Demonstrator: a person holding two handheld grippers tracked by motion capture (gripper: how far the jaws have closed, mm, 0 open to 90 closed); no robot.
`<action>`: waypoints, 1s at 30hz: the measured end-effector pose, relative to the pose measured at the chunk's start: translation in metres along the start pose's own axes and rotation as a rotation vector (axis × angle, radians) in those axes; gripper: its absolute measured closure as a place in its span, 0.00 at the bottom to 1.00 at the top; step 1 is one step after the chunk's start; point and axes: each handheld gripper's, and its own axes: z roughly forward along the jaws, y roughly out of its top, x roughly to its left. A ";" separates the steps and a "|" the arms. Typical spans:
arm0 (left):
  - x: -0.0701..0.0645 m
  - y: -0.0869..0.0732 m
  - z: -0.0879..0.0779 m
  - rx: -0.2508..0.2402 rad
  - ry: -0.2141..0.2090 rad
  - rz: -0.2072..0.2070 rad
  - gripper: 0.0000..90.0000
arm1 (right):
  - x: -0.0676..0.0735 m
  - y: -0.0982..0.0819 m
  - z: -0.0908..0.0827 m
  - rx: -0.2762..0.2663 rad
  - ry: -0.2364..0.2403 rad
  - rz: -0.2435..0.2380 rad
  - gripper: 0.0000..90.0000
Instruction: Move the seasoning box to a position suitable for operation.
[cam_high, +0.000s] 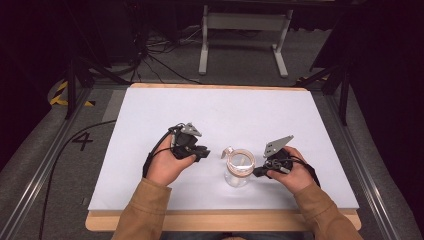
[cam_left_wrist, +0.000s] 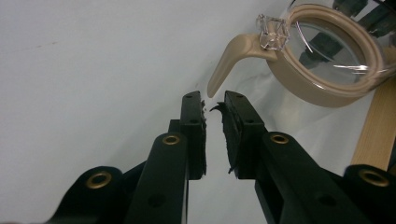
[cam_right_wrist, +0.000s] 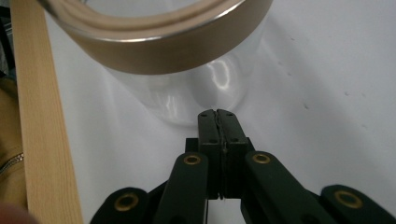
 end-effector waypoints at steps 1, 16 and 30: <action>-0.001 0.000 0.004 0.004 -0.006 0.001 0.88 | 0.000 -0.001 0.000 -0.011 0.007 0.003 1.00; -0.001 0.005 0.049 0.071 -0.034 0.063 0.92 | -0.008 -0.021 -0.026 -0.070 -0.037 0.066 1.00; -0.004 0.009 0.057 0.078 -0.023 0.119 0.97 | -0.006 -0.025 -0.026 -0.064 -0.037 0.069 1.00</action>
